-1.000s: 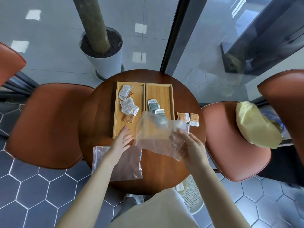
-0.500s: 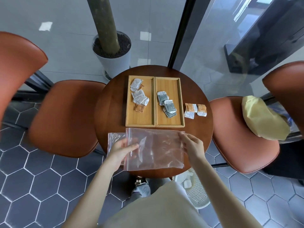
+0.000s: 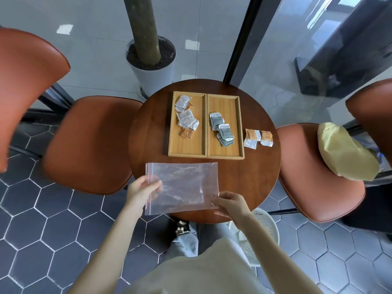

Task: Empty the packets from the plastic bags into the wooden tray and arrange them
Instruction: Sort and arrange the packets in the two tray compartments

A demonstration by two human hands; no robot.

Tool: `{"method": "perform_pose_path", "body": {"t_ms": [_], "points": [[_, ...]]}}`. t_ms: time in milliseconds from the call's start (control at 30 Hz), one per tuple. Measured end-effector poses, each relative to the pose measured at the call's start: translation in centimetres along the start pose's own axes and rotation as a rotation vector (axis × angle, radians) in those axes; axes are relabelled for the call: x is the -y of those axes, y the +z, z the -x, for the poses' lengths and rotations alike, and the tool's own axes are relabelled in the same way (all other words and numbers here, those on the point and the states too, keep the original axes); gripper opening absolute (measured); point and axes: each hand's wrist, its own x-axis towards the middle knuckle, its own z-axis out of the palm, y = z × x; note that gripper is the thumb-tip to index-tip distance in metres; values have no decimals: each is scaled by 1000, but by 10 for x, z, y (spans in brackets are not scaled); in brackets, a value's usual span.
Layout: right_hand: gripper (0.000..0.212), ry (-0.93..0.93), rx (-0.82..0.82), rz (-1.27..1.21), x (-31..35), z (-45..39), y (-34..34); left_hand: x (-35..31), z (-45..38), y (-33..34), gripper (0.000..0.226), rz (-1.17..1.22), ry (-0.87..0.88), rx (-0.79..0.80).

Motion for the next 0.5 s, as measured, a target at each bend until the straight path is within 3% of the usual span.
{"method": "perform_pose_path", "body": {"t_ms": [233,400,500], "points": [[11,16,-142,174,-2,-34,35,12,-38,-6,26,-256,47,-254],[21,-15,-194,364,-17,-54,46,17,-51,-1,47,-516,67,-255],[28,-53,-242,587,-20,-57,46,21,-49,5,61,-789,151,-314]]}}
